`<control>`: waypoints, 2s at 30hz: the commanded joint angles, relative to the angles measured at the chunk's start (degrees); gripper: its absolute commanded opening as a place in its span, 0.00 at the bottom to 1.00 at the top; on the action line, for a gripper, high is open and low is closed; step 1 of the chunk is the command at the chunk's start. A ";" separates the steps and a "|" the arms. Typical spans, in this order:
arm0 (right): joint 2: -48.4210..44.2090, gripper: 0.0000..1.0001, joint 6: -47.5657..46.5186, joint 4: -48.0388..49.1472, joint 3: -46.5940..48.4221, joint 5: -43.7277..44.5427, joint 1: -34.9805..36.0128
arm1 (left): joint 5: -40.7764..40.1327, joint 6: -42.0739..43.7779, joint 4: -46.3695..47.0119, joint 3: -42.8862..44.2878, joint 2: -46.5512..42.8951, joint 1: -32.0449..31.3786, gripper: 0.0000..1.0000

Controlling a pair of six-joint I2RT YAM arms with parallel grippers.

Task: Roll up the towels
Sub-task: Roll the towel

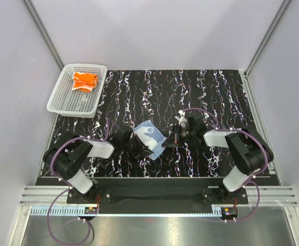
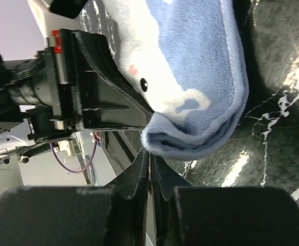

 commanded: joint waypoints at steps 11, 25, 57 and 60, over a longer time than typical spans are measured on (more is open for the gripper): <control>4.44 0.08 1.06 10.10 -0.24 -0.71 0.47 | -1.04 11.84 -14.74 9.88 3.85 0.42 0.00; 11.03 0.05 1.50 12.04 0.20 2.27 0.39 | -1.22 15.54 -18.61 12.70 6.05 0.42 0.00; 25.71 0.04 4.49 17.58 5.74 -5.72 -2.60 | -35.29 37.42 -50.33 27.54 -9.40 -7.05 0.43; 26.06 0.04 4.49 17.58 5.74 -5.73 -2.60 | -41.35 40.41 -51.48 30.96 -10.29 -13.19 0.44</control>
